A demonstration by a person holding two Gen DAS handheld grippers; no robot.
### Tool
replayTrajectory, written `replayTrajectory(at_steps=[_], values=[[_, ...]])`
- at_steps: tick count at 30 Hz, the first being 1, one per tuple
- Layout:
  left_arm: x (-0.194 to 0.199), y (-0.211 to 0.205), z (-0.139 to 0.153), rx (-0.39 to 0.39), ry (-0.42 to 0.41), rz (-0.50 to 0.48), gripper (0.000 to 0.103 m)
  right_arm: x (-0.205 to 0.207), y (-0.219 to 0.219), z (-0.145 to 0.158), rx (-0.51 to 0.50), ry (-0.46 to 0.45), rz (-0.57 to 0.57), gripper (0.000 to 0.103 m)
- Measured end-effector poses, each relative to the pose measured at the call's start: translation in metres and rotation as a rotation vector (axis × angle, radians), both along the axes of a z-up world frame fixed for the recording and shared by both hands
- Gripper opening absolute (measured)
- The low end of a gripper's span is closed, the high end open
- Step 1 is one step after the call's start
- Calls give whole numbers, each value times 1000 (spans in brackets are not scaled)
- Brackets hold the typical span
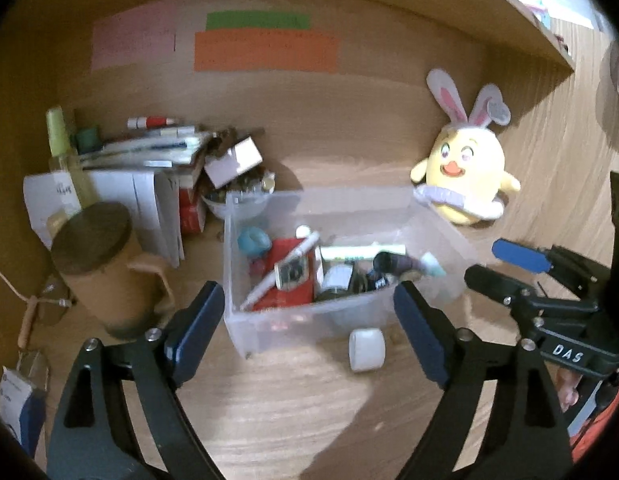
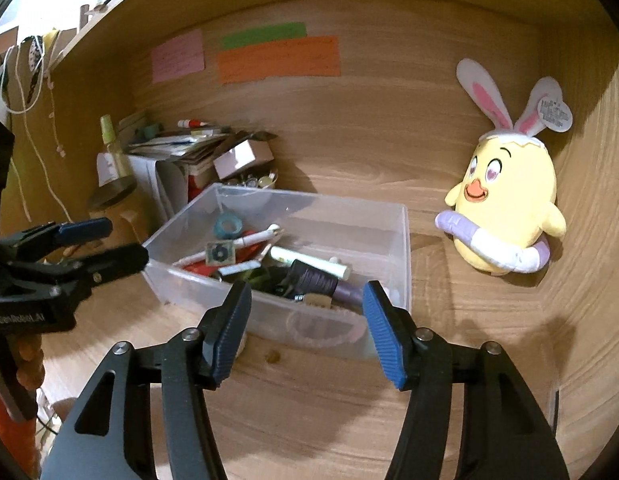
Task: Organize objects
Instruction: 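Move both tools back toward the white tape roll and brown bead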
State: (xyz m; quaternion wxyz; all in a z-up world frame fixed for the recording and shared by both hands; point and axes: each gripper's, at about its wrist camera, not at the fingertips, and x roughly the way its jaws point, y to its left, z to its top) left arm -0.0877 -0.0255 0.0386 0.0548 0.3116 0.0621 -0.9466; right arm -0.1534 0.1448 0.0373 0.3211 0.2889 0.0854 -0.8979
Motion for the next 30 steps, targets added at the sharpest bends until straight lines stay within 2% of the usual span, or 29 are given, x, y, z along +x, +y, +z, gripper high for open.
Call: replayTrajectory(at_steps=[14, 18, 22, 25, 26, 30], values=[[-10, 20, -54, 18, -151, -55, 86, 4, 8, -40, 80, -81, -4, 54], [-19, 27, -64, 23, -185, -79, 71, 1, 6, -54, 109, -112, 6, 54], [-30, 31, -72, 43, -213, -98, 62, -6, 3, -66, 122, -153, 19, 54], [-37, 34, -76, 51, -228, -107, 49, -8, 2, -71, 107, -191, 43, 54], [-39, 35, -77, 55, -232, -110, 47, -8, 1, -72, 105, -193, 45, 52], [-46, 37, -83, 76, -250, -121, 26, -7, -8, -74, 114, -204, 78, 44]])
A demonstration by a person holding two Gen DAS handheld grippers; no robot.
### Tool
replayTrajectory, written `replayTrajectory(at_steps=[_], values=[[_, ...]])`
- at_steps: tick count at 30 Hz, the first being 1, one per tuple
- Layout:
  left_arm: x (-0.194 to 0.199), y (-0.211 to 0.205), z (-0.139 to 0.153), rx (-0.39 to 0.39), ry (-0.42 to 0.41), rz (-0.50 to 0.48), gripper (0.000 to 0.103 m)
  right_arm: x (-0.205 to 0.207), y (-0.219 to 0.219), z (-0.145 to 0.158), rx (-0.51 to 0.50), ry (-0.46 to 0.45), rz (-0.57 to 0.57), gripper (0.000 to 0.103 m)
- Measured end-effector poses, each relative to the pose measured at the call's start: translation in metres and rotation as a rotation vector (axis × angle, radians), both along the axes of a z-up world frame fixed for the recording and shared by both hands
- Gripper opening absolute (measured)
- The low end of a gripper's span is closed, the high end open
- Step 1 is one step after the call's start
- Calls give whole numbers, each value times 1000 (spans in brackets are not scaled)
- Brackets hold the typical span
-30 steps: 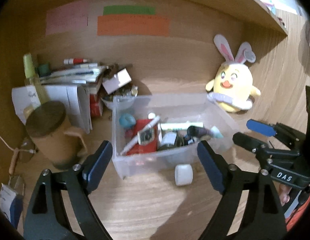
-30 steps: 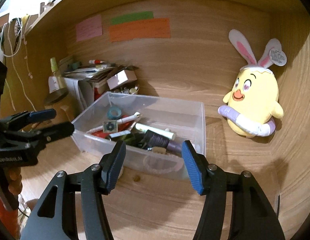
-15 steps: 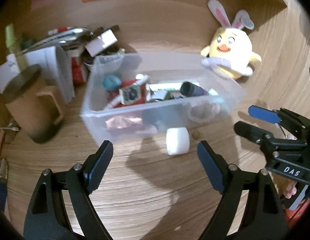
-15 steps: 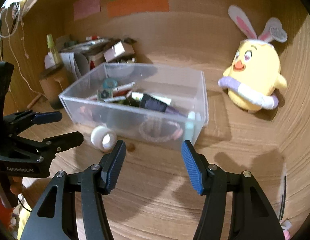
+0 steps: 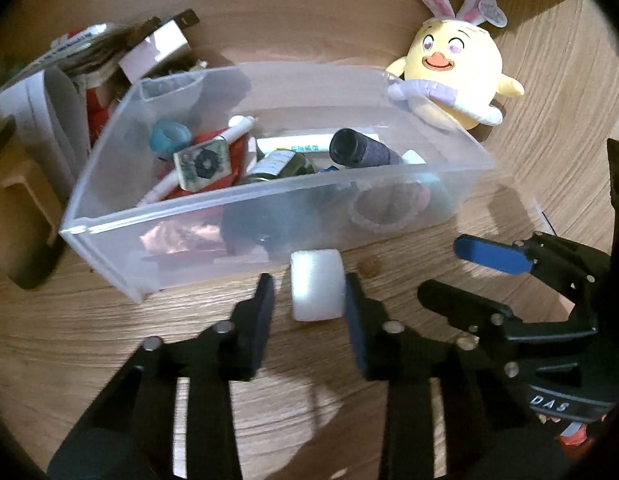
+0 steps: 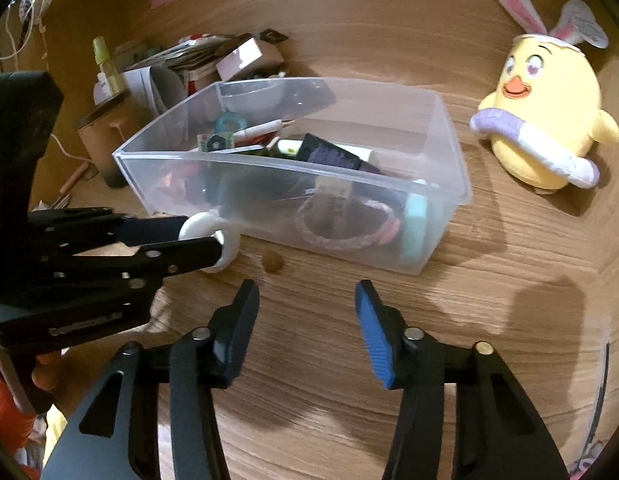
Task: Organize objects
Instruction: 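Move both tools back toward the white tape roll and brown bead, then grasp the white tape roll with the left tool while the right tool grasps the brown bead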
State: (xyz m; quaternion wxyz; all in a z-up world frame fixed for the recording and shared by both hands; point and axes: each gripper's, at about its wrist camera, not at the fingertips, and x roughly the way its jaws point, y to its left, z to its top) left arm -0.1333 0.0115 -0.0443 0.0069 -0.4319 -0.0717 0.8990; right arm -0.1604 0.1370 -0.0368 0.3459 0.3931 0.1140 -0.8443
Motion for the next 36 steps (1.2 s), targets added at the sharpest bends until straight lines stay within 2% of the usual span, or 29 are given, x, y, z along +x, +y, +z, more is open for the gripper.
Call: replayTrajectory(at_steps=[13, 19, 26, 36], values=[[25, -20, 9, 4, 42, 57, 24, -6, -49, -16, 54, -27, 67, 29], [35, -31, 13, 18, 62, 82, 24, -10, -55, -16, 75, -16, 55, 12], [36, -34, 19, 38, 79, 91, 24, -8, -51, -12, 53, 2, 36, 12], [45, -30, 48, 29, 153, 85, 24, 8, -28, 24, -27, 69, 14, 12]])
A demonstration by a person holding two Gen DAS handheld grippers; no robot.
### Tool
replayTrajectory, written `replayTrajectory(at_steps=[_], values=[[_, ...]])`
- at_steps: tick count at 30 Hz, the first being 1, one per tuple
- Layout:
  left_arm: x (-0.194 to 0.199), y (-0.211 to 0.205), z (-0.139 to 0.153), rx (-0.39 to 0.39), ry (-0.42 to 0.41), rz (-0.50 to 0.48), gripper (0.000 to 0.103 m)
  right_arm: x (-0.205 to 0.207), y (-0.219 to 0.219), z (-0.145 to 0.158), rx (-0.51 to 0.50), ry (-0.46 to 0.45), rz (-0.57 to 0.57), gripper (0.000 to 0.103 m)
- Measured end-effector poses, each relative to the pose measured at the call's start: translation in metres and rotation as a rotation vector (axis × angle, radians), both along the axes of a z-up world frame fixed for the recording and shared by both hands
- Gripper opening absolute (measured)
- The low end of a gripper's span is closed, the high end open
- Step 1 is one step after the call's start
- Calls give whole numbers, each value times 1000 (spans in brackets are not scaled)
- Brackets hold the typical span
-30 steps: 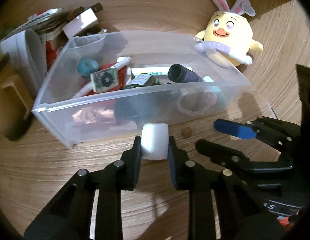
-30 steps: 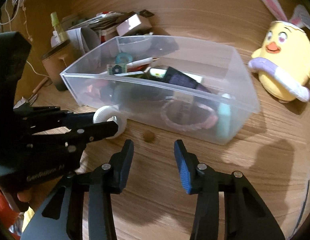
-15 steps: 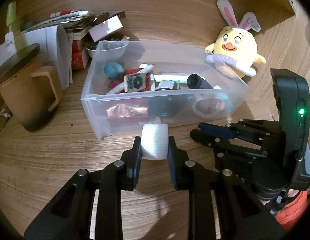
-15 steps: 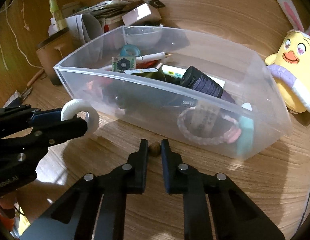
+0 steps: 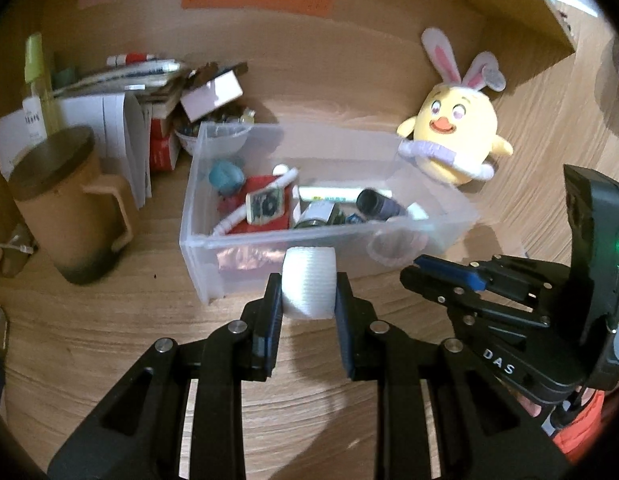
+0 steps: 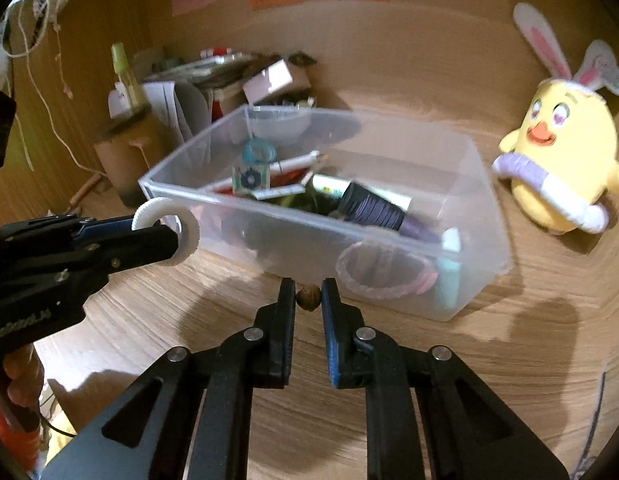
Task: Organize objects
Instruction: 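Grasp the white tape roll with the left tool while the right tool grasps the brown bead, then carry the white tape roll and brown bead over the clear box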
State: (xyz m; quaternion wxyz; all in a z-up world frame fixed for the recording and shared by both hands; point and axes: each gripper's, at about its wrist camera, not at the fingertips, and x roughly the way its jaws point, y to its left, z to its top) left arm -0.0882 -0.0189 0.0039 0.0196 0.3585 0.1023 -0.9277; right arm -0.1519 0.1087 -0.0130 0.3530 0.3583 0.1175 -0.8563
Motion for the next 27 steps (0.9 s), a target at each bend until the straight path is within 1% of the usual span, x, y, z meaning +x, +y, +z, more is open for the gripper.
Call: replayTrajectory(at_steps=[7, 13, 16, 21, 27], values=[[0, 3, 24, -7, 58, 0, 24, 9, 14, 32, -53, 72, -16, 12], [-4, 7, 43, -27, 105, 2, 24, 8, 19, 48, -79, 119, -31, 12], [-7, 7, 50, -27, 129, 14, 24, 5, 20, 53, -93, 128, -40, 12], [-15, 5, 56, -20, 143, 20, 24, -2, 19, 57, -109, 135, -49, 12], [-29, 2, 57, -25, 134, 25, 24, -14, 15, 63, -124, 147, -67, 12]])
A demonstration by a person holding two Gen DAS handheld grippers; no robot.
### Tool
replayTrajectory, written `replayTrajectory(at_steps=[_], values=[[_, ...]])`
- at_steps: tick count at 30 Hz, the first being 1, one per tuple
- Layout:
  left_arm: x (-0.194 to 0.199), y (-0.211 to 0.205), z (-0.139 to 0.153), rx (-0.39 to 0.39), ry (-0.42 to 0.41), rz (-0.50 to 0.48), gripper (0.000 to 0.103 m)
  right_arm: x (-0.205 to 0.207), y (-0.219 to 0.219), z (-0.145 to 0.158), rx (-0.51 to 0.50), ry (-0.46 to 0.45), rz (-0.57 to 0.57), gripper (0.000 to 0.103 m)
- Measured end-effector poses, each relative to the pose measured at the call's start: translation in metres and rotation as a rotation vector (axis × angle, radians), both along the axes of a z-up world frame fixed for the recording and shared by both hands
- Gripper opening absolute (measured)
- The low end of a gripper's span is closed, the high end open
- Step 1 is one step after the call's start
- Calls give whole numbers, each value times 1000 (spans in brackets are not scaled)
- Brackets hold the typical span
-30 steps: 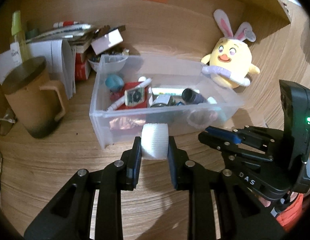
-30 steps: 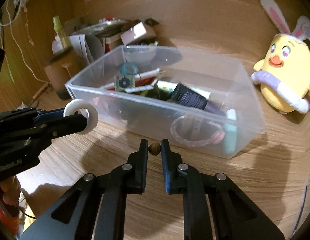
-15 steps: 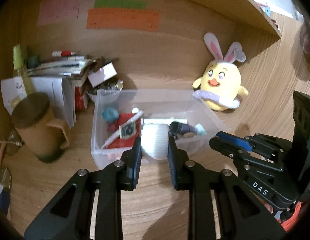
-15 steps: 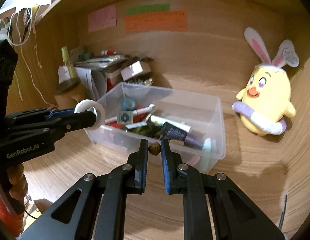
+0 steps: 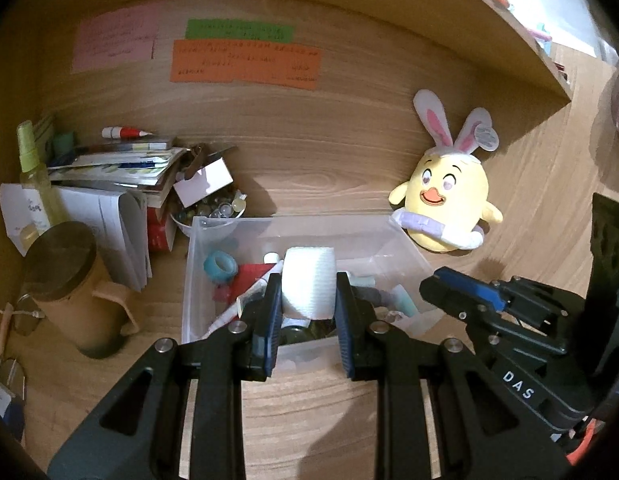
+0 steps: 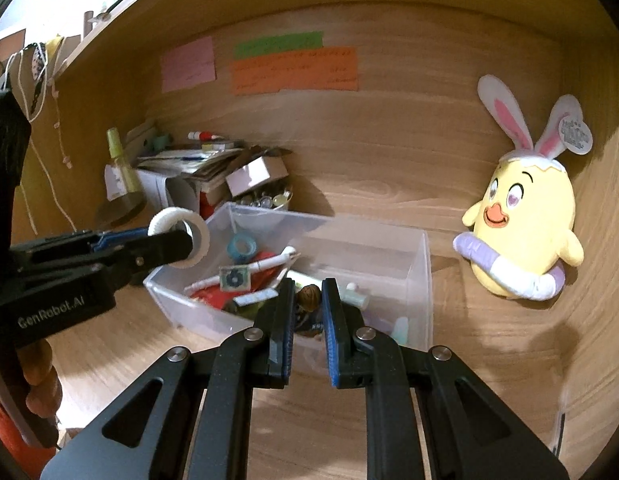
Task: Organize objects
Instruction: 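Carry the white tape roll and brown bead over the clear box, then open both tools to drop the tape roll and bead into the box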
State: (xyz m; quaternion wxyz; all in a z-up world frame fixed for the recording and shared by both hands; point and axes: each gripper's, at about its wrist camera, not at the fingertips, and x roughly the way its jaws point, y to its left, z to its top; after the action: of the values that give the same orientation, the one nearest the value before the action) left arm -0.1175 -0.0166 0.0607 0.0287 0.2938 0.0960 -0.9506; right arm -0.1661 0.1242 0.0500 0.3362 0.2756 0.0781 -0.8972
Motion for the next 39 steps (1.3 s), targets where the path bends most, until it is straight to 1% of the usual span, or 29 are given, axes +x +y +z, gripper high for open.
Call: replayTrajectory(at_steps=[5, 9, 15, 20, 24, 29, 30, 33, 35, 37, 38, 39], values=[[-14, -3, -5, -12, -21, 6, 24, -12, -4, 3, -4, 1, -22, 12], [-26, -6, -15, -17, -53, 6, 24, -24, -6, -1, 5, -12, -34, 12], [-42, -8, -36, -23, -109, 5, 24, -45, -12, -21, 43, -61, -48, 12], [-52, -13, -50, -8, -148, 6, 24, -57, -16, -39, 72, -104, -49, 12], [-56, -16, -58, 6, -165, 5, 24, -64, -18, -48, 81, -134, -44, 12], [-58, -20, -63, 14, -173, 6, 24, -68, -20, -54, 92, -148, -40, 12], [-59, -20, -63, 20, -176, 1, 27, -68, -20, -55, 93, -151, -37, 12], [-59, -21, -64, 29, -179, 1, 39, -68, -22, -56, 103, -152, -39, 12], [-57, -20, -64, 29, -176, -5, 42, -68, -22, -57, 109, -152, -38, 12], [-56, -18, -62, 22, -172, -8, 47, -69, -22, -57, 113, -153, -40, 15], [-55, -18, -61, 16, -168, -6, 53, -69, -22, -56, 114, -154, -41, 20], [-53, -17, -60, 11, -161, -5, 58, -69, -21, -56, 112, -158, -40, 28]])
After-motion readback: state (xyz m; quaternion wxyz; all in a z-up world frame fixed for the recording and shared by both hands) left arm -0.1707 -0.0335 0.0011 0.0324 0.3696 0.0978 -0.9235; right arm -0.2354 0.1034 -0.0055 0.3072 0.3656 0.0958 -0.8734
